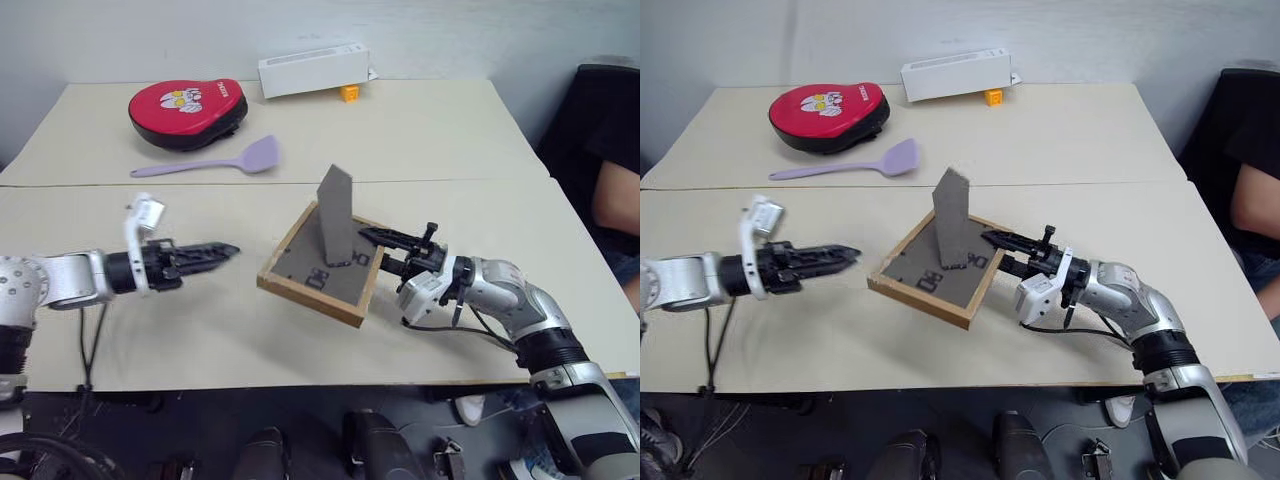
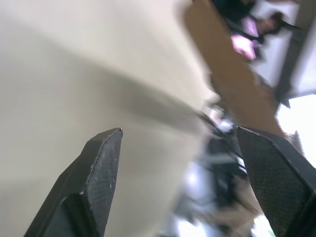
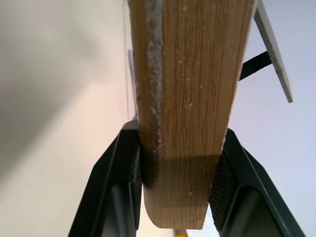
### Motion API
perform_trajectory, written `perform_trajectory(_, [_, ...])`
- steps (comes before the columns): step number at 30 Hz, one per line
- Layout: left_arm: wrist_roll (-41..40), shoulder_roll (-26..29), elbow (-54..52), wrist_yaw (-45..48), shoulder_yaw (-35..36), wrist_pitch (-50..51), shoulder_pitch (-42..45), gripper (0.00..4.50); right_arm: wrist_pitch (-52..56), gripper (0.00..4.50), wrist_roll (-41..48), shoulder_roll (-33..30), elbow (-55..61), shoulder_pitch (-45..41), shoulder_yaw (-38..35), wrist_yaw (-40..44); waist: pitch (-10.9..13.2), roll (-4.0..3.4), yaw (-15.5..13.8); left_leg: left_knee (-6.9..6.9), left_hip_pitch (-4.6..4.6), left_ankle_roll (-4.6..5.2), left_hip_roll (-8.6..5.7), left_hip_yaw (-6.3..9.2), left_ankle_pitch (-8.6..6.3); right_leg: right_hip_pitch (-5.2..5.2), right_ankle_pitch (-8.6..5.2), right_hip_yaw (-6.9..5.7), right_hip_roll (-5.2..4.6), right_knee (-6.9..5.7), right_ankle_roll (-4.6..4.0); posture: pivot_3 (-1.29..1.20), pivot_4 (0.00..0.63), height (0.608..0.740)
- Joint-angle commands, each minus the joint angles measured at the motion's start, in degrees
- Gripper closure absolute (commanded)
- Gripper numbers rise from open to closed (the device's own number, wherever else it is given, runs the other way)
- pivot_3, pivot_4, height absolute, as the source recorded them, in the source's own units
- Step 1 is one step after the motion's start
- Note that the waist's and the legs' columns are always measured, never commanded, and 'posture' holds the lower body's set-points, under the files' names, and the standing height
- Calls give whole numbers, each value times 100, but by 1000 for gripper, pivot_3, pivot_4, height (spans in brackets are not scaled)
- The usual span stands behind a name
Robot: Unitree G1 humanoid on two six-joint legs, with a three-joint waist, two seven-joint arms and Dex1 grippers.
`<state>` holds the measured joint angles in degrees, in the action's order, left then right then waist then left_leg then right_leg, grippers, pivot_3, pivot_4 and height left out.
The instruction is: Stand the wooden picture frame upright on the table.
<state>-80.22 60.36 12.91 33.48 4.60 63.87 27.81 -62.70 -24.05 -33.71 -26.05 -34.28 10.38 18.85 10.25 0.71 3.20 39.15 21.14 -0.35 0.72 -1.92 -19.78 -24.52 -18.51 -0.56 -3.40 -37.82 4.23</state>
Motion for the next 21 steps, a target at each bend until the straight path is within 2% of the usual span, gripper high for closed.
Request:
perform_trajectory(1, [1889,92,-482,1387,626,-2458,-669,664,740,3232,1748,-68,360,205,47,692,0,0,-7,-1,0,1,-1,-2,0,0,0,2,-2,-1,0,0,150,740])
perform_trajectory(3, [2888,-115,-822,1873,766,-3923,-1141,664,2017,3232,3292,79,696,371,39,1588,0,0,-23,-2,5,3,0,-2,-2,1,0,-1,-3,6,0,0,150,740])
perform_trajectory(6, [3655,-493,-1261,2262,809,-5031,-1531,123,4620,3232,4965,108,1175,481,-171,2589,0,0,-99,5,5,11,1,-1,-6,6,1,-1,-10,9,1,0,150,740])
perform_trajectory(7, [3834,-604,-1471,2324,769,-5218,-1647,0,5006,3232,5214,104,1188,432,-278,2783,0,0,-128,6,3,15,1,-2,-7,6,2,2,-14,8,3,0,150,740])
perform_trajectory(12, [4199,-1293,-2134,2041,810,-5504,-1941,0,6950,3232,5799,160,916,131,-717,2968,1,-2,-162,2,8,26,3,-2,-14,2,2,3,-18,7,3,0,150,740])
perform_trajectory(16, [4297,-1581,-2258,1954,840,-5388,-2105,0,7563,3232,5725,373,572,54,-838,3111,0,-2,-141,-4,8,26,6,-2,-14,0,3,1,-15,5,4,0,150,740])
perform_trajectory(18, [4409,-1678,-2237,1907,842,-5448,-2146,0,7679,3232,5632,559,332,2,-954,2969,0,-2,-126,-5,6,26,6,-5,-14,-1,3,3,-14,2,4,0,150,740])
perform_trajectory(21, [4356,-1828,-2158,1732,992,-5341,-2088,0,7747,3232,5349,647,179,168,-853,3180,-1,-2,-118,-5,4,26,6,-9,-14,-1,3,6,-13,-1,5,0,150,740])
